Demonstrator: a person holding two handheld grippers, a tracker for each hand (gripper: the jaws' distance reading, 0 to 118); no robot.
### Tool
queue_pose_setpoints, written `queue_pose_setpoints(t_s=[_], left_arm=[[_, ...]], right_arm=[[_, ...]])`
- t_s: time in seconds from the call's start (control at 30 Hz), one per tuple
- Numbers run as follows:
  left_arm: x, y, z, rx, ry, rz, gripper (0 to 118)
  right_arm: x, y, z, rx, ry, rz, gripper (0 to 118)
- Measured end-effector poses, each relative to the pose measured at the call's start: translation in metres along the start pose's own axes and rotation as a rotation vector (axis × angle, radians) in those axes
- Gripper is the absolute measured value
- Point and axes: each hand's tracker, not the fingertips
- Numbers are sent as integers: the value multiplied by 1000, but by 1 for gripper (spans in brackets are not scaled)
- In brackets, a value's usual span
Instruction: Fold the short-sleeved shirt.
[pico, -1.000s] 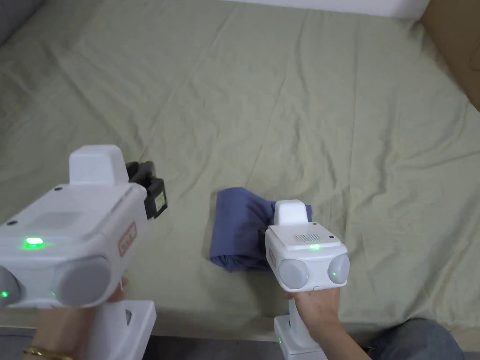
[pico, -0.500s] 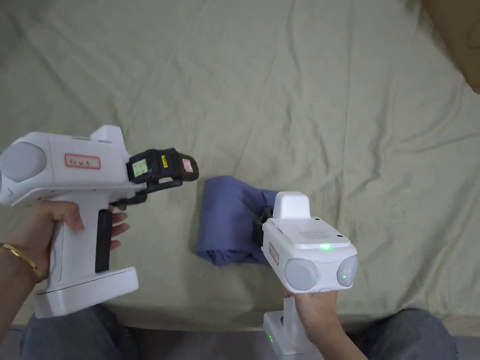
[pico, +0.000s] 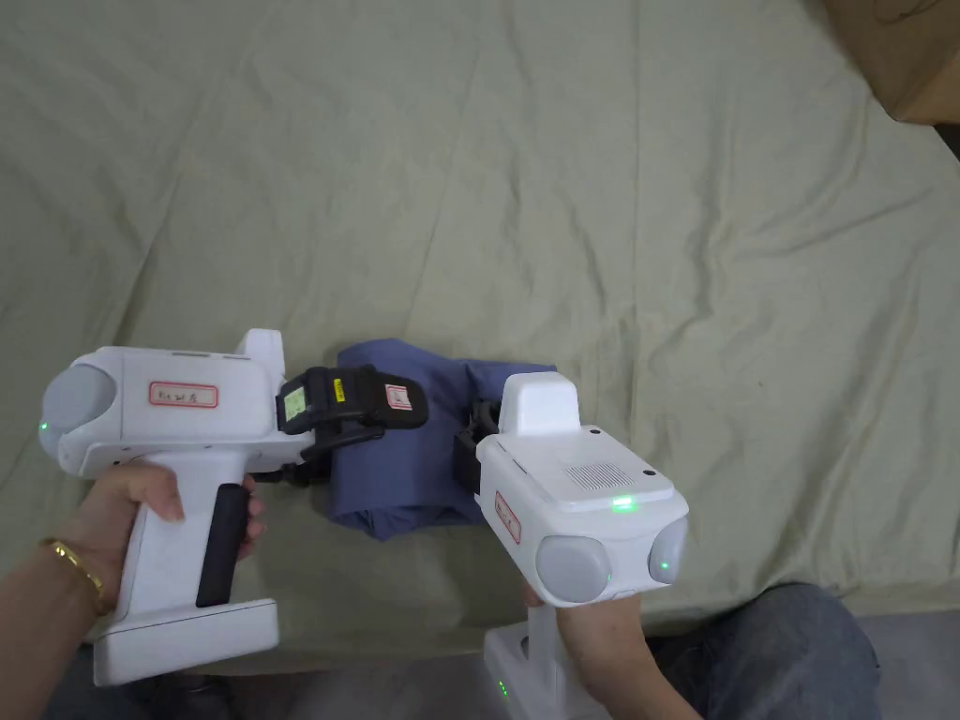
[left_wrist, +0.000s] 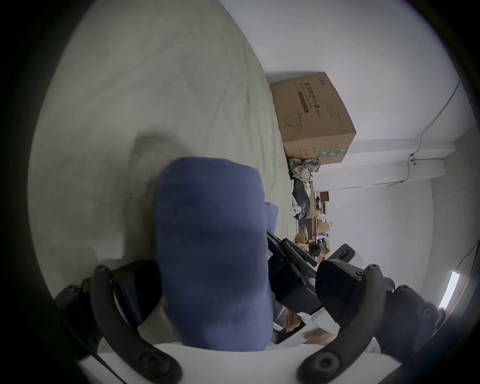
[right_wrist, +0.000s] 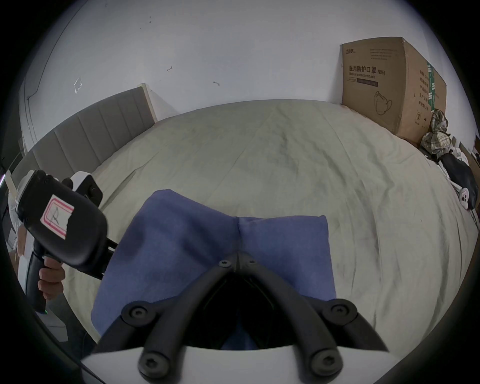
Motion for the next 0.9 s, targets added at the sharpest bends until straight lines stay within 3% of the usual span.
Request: queue_pose_setpoints(t_s=[0.07,0.13,0.17,0.2,0.27,0.53,0.73,0.9], left_arm=[[5,2,-8,-33,3,-16,114],[9,3,-15,-37,89,-49,87],[11,2,-19,-39,159,-77,64],[9,2,-22,-49,223,-84,49],[10,11,-19,-43,151,-1,44],[50,14,-26,-60,347,-8,34],[68,24,3,-83,480,-145,34],[69,27,78,-56,611,-186,34]], right_arm=[[4,-1,-4,0,3,-7,0],[5,0,-4,-1,4,-6,0],[6,1,-4,-4,7,-11,0],[8,2,-4,-7,7,-13,0],[12,4,-5,-13,22,-26,0],[31,46,49,135,53,-71,0],[46,81,115,325,27,-3,0],[47,91,130,359,24,40,0]])
